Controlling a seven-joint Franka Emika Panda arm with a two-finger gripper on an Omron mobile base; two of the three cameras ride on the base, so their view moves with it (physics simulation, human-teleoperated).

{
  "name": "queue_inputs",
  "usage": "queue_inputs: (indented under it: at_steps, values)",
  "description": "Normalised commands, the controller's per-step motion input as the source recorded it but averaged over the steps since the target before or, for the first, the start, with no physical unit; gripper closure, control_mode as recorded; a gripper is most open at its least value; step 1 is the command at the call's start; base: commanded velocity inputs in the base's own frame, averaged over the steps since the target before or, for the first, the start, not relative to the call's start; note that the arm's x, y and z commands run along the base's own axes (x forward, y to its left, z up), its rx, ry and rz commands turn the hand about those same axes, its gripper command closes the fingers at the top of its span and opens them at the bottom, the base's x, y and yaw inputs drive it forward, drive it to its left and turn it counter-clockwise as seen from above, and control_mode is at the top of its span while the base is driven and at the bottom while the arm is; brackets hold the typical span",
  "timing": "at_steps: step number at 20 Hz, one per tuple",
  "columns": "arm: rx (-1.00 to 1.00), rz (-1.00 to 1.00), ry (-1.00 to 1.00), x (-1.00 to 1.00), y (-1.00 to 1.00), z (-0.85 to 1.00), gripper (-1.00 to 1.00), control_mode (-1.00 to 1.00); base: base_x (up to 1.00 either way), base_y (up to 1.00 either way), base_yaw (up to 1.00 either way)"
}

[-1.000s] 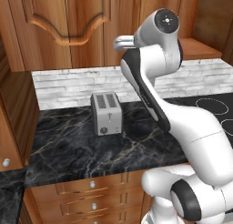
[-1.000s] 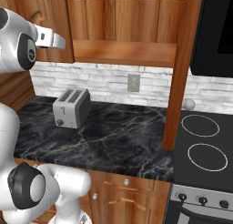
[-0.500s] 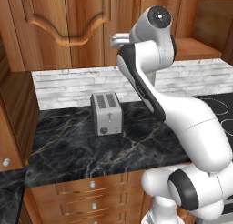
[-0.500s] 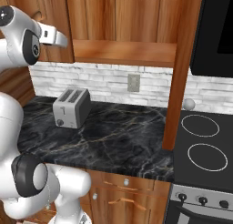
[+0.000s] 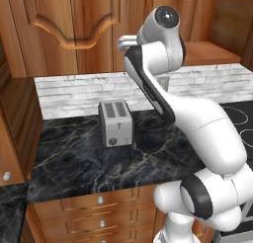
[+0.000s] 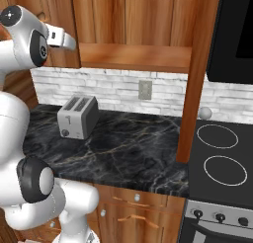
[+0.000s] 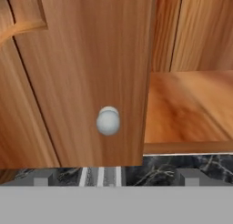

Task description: Open the cabinet, pick the kettle from the cabinet, and place it in the sink.

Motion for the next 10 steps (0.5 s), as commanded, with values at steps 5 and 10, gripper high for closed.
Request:
queue_inputs:
  at_steps: [5, 10]
  values:
    - [0.00, 0.00, 0.12, 0.26, 0.01, -0.03, -1.00, -1.00, 0.00, 0.00, 0.00]
    - [0.00, 0.00, 0.09, 0.25, 0.00, 0.00, -1.00, -1.00, 0.00, 0.00, 0.00]
